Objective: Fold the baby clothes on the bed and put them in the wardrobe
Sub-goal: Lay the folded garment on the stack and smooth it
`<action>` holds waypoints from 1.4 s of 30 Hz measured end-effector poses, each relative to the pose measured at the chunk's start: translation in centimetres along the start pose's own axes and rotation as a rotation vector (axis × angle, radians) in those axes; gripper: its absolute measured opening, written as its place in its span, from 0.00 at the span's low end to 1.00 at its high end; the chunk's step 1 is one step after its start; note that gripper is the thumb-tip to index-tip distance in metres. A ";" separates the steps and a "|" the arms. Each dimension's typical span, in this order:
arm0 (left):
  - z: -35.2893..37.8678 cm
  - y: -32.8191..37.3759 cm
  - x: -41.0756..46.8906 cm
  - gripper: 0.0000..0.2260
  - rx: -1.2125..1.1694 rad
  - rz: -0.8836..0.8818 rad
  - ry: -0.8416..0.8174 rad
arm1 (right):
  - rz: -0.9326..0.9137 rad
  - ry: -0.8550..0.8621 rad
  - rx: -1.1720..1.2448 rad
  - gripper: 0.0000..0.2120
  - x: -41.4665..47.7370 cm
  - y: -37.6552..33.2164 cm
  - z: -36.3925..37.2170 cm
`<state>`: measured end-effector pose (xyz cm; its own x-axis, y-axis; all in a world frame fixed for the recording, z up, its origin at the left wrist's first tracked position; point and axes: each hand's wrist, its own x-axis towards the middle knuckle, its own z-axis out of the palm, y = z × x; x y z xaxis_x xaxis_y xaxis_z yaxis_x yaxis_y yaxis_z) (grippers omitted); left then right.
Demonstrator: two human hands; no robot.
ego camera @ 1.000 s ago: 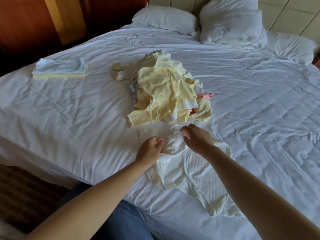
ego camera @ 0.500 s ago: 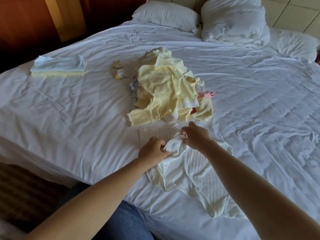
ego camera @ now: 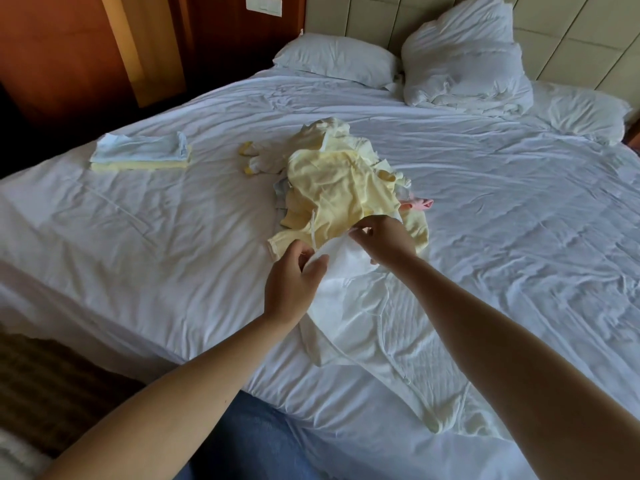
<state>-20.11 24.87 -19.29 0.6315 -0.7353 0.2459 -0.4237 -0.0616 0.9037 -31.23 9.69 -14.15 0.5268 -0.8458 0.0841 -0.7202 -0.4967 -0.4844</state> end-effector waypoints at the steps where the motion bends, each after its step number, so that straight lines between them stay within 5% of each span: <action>1: -0.1 0.2 -0.2 0.10 -0.001 0.024 0.007 | 0.001 0.014 0.047 0.07 -0.1 -0.4 -0.3; 6: 0.5 1.5 -1.7 0.09 0.000 0.120 -0.082 | 0.022 0.011 0.204 0.03 -0.8 -0.2 -1.8; 21: 10.2 3.8 -7.0 0.07 0.378 0.343 -0.688 | 0.222 -0.065 0.254 0.22 -6.7 14.7 -3.8; 28: 12.2 2.9 -7.9 0.08 0.547 0.339 -0.851 | 0.506 0.003 0.574 0.07 -7.8 17.7 -1.3; 32: 12.6 3.0 -7.7 0.08 0.553 0.347 -0.843 | 0.387 0.038 0.299 0.09 -7.4 17.5 -0.6; 39: 13.1 3.1 -7.7 0.07 0.470 0.395 -0.782 | 0.391 0.202 0.181 0.15 -6.9 16.6 -0.5; 42: 13.4 2.7 -7.9 0.11 0.504 0.385 -0.876 | 0.365 0.129 0.035 0.18 -7.3 17.6 -0.2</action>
<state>-34.91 21.44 -23.53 -0.1999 -0.9792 -0.0339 -0.8389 0.1532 0.5222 -47.84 7.11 -23.11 0.1759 -0.9844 0.0080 -0.8328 -0.1531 -0.5320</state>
